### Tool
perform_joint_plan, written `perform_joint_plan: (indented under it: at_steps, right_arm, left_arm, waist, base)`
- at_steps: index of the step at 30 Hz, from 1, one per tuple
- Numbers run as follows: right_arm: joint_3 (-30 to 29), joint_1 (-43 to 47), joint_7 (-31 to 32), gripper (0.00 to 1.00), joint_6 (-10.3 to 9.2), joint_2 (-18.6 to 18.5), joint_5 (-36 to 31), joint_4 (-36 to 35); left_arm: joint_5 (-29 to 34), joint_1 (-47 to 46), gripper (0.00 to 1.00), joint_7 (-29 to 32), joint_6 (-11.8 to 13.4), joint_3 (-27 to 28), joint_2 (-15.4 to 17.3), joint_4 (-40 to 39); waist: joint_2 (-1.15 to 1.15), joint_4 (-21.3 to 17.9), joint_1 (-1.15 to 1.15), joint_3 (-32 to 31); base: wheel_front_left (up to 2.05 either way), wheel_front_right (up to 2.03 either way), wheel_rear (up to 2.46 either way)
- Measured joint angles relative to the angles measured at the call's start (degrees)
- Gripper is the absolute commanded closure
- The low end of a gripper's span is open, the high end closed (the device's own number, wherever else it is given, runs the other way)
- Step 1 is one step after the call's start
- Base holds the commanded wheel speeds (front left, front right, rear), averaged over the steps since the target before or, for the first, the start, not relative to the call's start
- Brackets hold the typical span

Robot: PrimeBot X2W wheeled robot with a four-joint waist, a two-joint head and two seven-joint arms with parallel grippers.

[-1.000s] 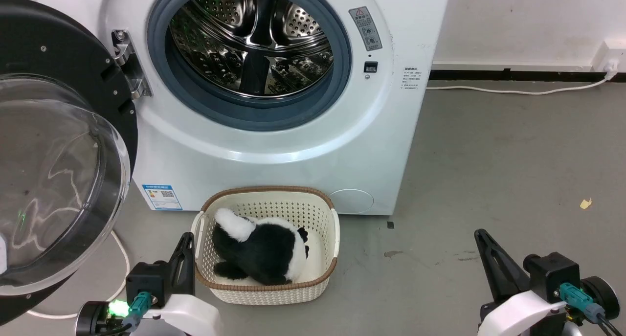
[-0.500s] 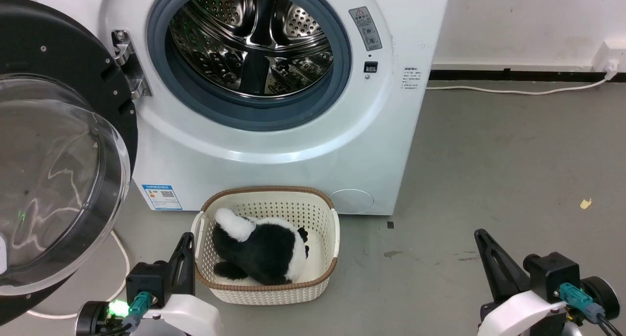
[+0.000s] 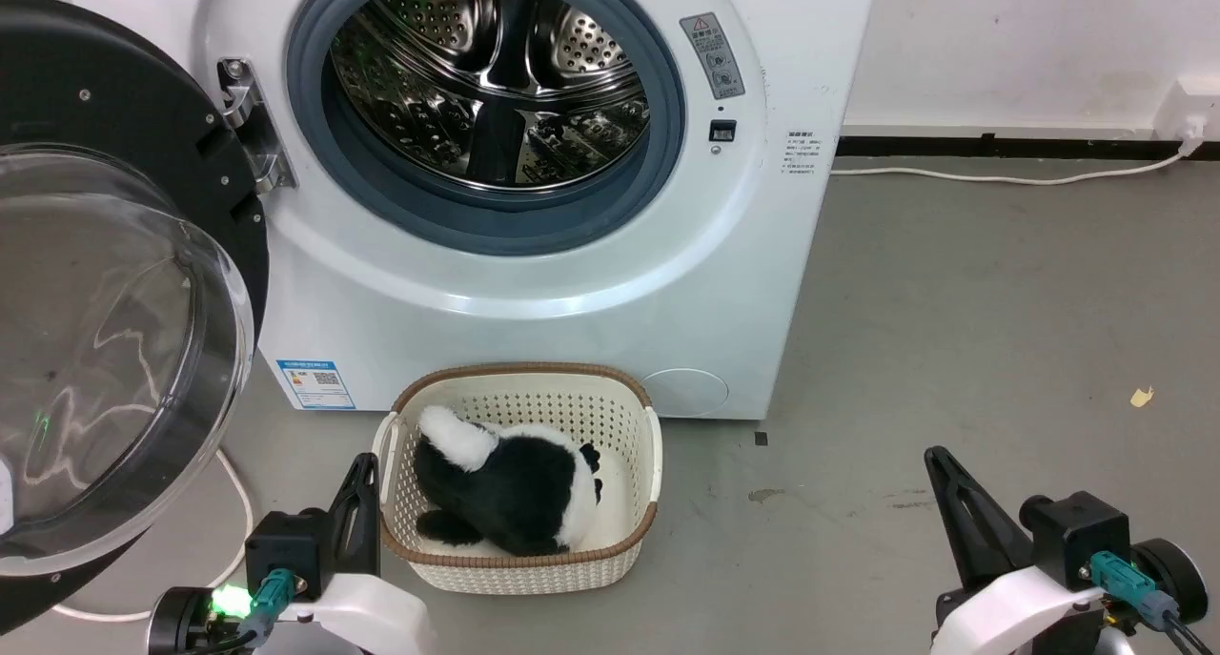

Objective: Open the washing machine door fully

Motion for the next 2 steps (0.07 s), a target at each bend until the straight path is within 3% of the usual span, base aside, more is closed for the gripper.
perform_joint_plan:
  at_steps: [2]
  right_arm:
    - [0.01, 0.0, 0.0, 1.0, 0.0, 0.0, 0.0, 0.0]
  left_arm:
    - [0.0, 0.0, 1.0, 0.0, 0.0, 0.0, 0.0, 0.0]
  waist:
    - [0.0, 0.0, 0.0, 0.0]
  base:
    - [0.0, 0.0, 0.0]
